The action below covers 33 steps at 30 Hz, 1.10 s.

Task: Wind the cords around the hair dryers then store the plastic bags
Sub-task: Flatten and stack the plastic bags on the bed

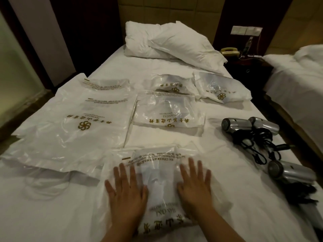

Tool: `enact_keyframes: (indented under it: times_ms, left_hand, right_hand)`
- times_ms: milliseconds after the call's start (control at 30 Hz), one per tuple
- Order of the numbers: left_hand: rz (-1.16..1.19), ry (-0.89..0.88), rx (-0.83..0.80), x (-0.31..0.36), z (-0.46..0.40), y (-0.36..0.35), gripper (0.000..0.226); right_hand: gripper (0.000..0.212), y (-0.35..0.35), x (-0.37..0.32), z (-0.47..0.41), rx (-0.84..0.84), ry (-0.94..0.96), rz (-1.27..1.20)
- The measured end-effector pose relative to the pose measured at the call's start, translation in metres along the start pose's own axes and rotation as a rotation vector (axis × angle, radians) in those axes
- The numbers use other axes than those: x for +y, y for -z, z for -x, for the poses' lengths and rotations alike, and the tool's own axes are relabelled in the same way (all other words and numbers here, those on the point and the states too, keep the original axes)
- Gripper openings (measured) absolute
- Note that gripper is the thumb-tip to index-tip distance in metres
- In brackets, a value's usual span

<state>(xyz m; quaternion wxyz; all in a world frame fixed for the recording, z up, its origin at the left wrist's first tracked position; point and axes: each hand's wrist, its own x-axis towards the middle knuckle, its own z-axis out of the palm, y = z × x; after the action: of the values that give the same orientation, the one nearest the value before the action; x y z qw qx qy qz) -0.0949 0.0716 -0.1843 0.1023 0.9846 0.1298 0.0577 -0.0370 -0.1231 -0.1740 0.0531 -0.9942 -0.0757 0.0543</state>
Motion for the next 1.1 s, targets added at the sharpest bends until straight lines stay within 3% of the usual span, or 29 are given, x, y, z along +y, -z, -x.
enact_keyframes:
  times_ms: [133, 233, 333, 433, 533, 667, 733, 867, 1033, 1100]
  left_hand:
    - [0.146, 0.354, -0.244, -0.013, 0.017, 0.002, 0.104]
    - [0.253, 0.593, -0.361, -0.005, 0.018, 0.028, 0.126]
    - [0.466, 0.792, -0.239, 0.0, 0.011, 0.043, 0.122]
    - [0.71, 0.893, -0.239, -0.004, 0.009, 0.043, 0.099]
    - [0.954, 0.785, -0.278, -0.013, 0.006, 0.014, 0.094]
    - [1.434, 0.743, -0.257, 0.006, 0.001, 0.035, 0.037]
    - [1.565, 0.749, -0.239, 0.016, -0.01, 0.041, 0.022]
    - [1.604, 0.677, -0.293, 0.033, -0.044, 0.039, 0.033]
    - [1.686, 0.59, -0.346, 0.04, -0.103, 0.033, 0.037]
    - [1.678, 0.538, -0.315, 0.038, -0.131, 0.029, 0.046]
  right_hand:
    - [0.072, -0.012, 0.03, 0.013, -0.187, -0.25, -0.06]
    - [0.084, -0.003, 0.027, 0.022, -0.234, -0.383, -0.148]
    - [0.101, 0.009, 0.023, 0.024, -0.238, -0.488, -0.204]
    - [0.109, 0.022, 0.025, 0.029, -0.213, -0.59, -0.374]
    - [0.088, 0.026, 0.027, 0.036, -0.178, -0.606, -0.618]
    - [0.067, 0.021, 0.036, 0.041, -0.098, -0.599, -1.116]
    - [0.055, 0.018, 0.037, 0.042, -0.054, -0.611, -1.289]
    - [0.066, 0.024, 0.035, 0.02, 0.038, -0.581, -1.251]
    - [0.059, 0.034, 0.034, -0.036, 0.057, -0.599, -1.206]
    - [0.044, 0.034, 0.035, -0.065, 0.066, -0.584, -1.149]
